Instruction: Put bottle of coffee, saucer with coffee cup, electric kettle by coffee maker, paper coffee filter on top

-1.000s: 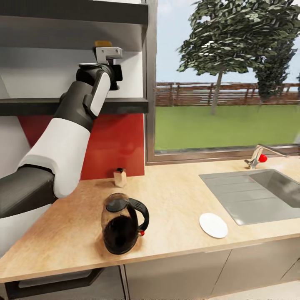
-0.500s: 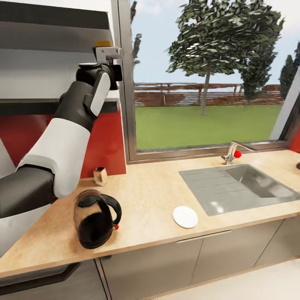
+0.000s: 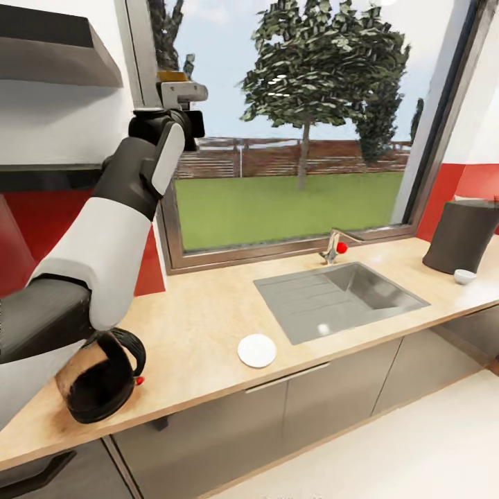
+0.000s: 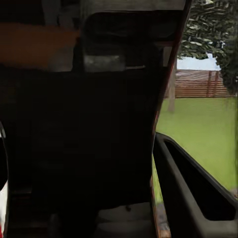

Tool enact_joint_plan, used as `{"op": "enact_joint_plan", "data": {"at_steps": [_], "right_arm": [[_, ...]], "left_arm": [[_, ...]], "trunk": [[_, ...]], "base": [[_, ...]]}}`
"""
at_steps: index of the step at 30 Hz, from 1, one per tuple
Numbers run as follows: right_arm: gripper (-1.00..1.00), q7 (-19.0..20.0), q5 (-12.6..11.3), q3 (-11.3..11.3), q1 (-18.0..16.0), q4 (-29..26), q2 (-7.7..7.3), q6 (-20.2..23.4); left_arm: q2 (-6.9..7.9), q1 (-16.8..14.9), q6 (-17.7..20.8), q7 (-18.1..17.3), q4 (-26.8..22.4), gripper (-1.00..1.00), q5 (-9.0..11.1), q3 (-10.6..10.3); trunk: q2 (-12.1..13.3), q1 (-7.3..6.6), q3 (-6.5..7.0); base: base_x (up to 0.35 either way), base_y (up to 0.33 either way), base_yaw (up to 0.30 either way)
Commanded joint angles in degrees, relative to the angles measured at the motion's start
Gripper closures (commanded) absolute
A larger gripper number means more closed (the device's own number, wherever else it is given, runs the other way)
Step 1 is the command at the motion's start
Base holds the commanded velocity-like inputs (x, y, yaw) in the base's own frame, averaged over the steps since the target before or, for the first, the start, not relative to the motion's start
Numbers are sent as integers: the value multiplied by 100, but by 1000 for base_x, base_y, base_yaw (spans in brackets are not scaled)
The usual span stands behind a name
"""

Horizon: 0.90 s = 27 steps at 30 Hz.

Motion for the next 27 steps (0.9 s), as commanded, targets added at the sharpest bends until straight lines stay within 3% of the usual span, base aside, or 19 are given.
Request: {"op": "enact_joint_plan", "data": {"at_steps": [1,9,11,12,17,19,21,27], "right_arm": [[-100,3,-9,43,-7,8,0,-19],[-100,3,-13,43,-7,8,2,-22],[-100,3,-13,43,-7,8,6,-22],[-100,3,-13,43,-7,8,8,-22],[-100,3,-13,43,-7,1,15,-22],[-100,3,-13,43,-7,-1,17,-27],[-100,3,-13,43,-7,-1,17,-30],[-100,2,-13,39,-7,2,14,-210]], "left_arm": [[4,29,20,40,-13,100,41,-19],[-39,286,12,-34,-84,100,43,-16],[-47,480,8,-156,-215,100,43,-33],[-48,940,-23,-357,-552,100,40,-71],[-36,1897,-49,-545,-1329,100,35,-436],[-6,2598,-36,-630,-2015,100,41,-725],[38,3169,-31,-927,-2553,100,14,-831],[370,4094,-58,-1839,-3203,100,-9,-872]], "trunk": [[-14,4,-13],[-14,4,-13],[-14,4,-13],[-14,4,-13],[-14,4,-13],[-14,4,-13],[-14,4,-13],[-14,4,-13]], "base": [[-2,-24,-300],[0,-5,-300],[0,0,-300],[0,0,-300],[0,0,-300],[0,0,-300],[0,0,-300],[0,0,-300]]}}
